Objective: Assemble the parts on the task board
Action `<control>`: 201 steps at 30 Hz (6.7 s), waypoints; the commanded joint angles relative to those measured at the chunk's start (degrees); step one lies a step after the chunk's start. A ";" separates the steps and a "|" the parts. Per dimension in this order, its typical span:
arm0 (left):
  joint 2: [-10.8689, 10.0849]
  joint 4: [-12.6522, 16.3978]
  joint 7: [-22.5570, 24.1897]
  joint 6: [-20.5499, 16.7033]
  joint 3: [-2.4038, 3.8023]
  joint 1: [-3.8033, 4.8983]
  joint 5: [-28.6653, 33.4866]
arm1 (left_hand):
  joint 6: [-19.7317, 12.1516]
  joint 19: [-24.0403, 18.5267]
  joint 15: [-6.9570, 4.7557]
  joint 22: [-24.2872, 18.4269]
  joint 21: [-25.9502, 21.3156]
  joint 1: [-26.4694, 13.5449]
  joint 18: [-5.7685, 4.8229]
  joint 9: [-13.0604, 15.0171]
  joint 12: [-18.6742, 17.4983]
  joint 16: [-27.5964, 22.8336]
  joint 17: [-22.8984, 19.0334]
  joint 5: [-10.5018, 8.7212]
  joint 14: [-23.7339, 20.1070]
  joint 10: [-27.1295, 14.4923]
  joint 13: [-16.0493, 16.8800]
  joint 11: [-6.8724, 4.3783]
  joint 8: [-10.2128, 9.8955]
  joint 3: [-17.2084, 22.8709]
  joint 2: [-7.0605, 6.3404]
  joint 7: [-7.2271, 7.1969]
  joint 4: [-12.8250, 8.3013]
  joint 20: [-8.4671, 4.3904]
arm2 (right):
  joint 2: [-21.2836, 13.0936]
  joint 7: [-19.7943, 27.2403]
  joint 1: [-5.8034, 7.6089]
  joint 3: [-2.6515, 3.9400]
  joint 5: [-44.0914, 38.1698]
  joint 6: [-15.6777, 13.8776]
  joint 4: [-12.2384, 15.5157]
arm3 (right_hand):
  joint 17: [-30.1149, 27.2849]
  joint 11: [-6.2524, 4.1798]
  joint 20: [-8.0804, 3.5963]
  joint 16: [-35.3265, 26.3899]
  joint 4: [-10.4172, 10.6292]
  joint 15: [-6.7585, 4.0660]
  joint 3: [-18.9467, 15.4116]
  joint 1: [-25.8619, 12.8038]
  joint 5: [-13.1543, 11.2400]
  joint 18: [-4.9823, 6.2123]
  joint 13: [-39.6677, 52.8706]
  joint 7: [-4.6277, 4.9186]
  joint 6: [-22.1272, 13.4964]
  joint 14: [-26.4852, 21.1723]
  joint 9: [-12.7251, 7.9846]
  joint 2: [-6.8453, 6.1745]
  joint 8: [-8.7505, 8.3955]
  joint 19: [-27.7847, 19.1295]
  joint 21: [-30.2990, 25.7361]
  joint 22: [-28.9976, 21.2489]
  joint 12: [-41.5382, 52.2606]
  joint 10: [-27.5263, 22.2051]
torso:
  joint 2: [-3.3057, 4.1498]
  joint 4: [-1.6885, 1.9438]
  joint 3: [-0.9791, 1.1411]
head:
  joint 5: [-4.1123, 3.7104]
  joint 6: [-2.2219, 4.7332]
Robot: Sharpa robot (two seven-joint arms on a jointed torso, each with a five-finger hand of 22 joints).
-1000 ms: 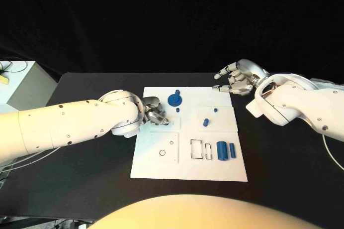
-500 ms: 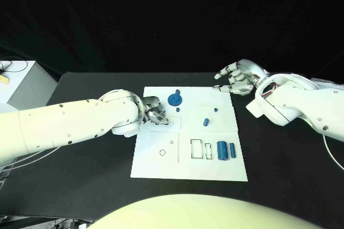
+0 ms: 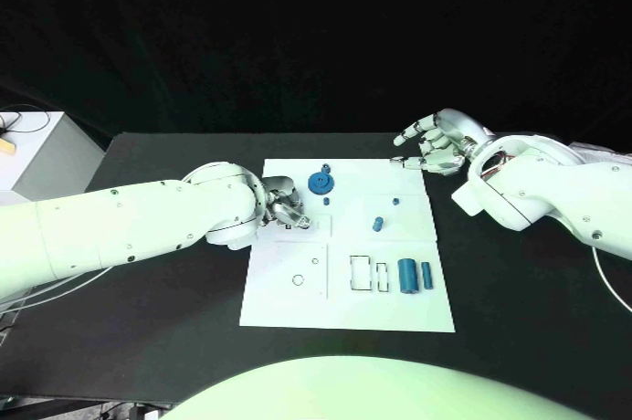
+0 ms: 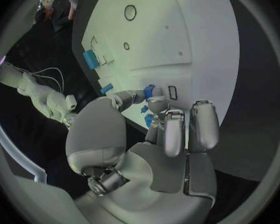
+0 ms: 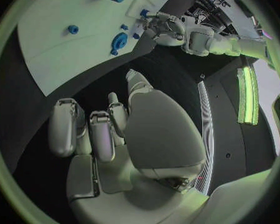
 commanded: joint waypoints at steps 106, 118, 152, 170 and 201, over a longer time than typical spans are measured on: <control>8.44 -24.10 0.62 17.50 5.83 6.27 3.49 | -3.10 -4.15 2.37 -7.43 -5.67 5.76 1.19 -1.15 -6.74 -2.90 7.33 -11.03 3.42 -8.16 -10.32 2.94 -10.68 -21.82 -0.27 2.01 9.75 2.07 | -0.99 1.16 -0.72 0.01 0.19 -0.05 0.22 | 7.93 -0.18 -0.07 -0.53 0.16 0.13 0.49 -1.04 0.43 0.60 1.62 -0.06 -0.35 3.73 -0.23 0.11 0.42 -0.68 -0.98 2.50 -0.19 -0.44 | 0.73 -0.34 -0.33 | -0.49 2.50; 9.60 -26.43 0.48 19.39 5.44 6.23 2.80 | -3.00 -3.98 2.42 -7.14 -5.53 5.51 1.13 -1.20 -6.62 -2.77 7.59 -11.03 3.49 -8.16 -10.17 2.97 -10.70 -21.98 -0.19 2.02 9.77 2.12 | -1.26 1.10 -0.69 0.02 0.11 -0.11 0.38 | 8.04 -0.20 -0.08 -0.48 0.10 0.12 0.66 -1.03 0.51 0.57 1.63 -0.06 -0.36 3.76 -0.26 0.20 0.49 -0.62 -0.90 2.57 -0.13 -0.39 | 0.85 -0.34 -0.44 | -0.40 2.30; 10.66 -27.27 0.27 22.40 4.35 5.70 4.28 | -2.27 -3.76 2.39 -6.68 -5.31 5.40 1.07 -1.40 -6.15 -2.47 8.07 -10.97 3.62 -8.16 -9.84 2.83 -10.60 -22.55 0.58 1.81 9.46 2.28 | -1.02 1.09 -0.69 0.02 0.06 -0.15 0.17 | 8.04 -0.20 -0.08 -0.48 0.10 0.12 0.66 -1.03 0.51 0.57 1.63 -0.06 -0.36 3.76 -0.26 0.20 0.49 -0.62 -0.90 2.57 -0.13 -0.39 | 0.83 -0.38 -0.38 | -0.16 2.15; 11.16 -27.88 0.34 21.50 4.22 5.47 5.07 | -1.80 -3.47 2.14 -6.10 -4.99 8.18 0.98 -1.65 -5.67 -2.24 8.43 -10.89 3.73 -7.95 -9.49 2.52 -10.61 -21.17 2.90 1.48 9.13 2.17 | -0.94 1.08 -0.69 0.02 0.06 -0.09 0.17 | 8.03 -0.21 -0.09 -0.50 0.08 0.10 0.81 -1.07 0.59 0.57 1.59 -0.07 -0.39 3.76 -0.32 0.16 0.60 -0.59 -0.95 2.56 -0.09 -0.37 | 0.87 -0.39 -0.34 | -0.19 1.96; 6.50 -21.21 0.48 15.92 4.37 5.42 11.70 | -1.61 -1.78 0.78 -2.85 -3.08 7.75 0.43 5.03 -3.93 -1.07 10.59 -11.03 4.57 -4.43 -7.21 1.02 -3.41 6.43 1.79 0.05 -4.67 1.07 | -1.06 0.96 -0.69 0.02 0.02 0.09 0.19 | 8.05 -0.22 -0.10 -0.49 0.06 0.09 0.92 -1.03 0.69 0.57 1.61 -0.09 -0.35 3.78 -0.34 0.18 0.66 -0.57 -0.97 2.56 -0.03 -0.32 | 0.68 -0.14 -0.19 | -0.06 1.70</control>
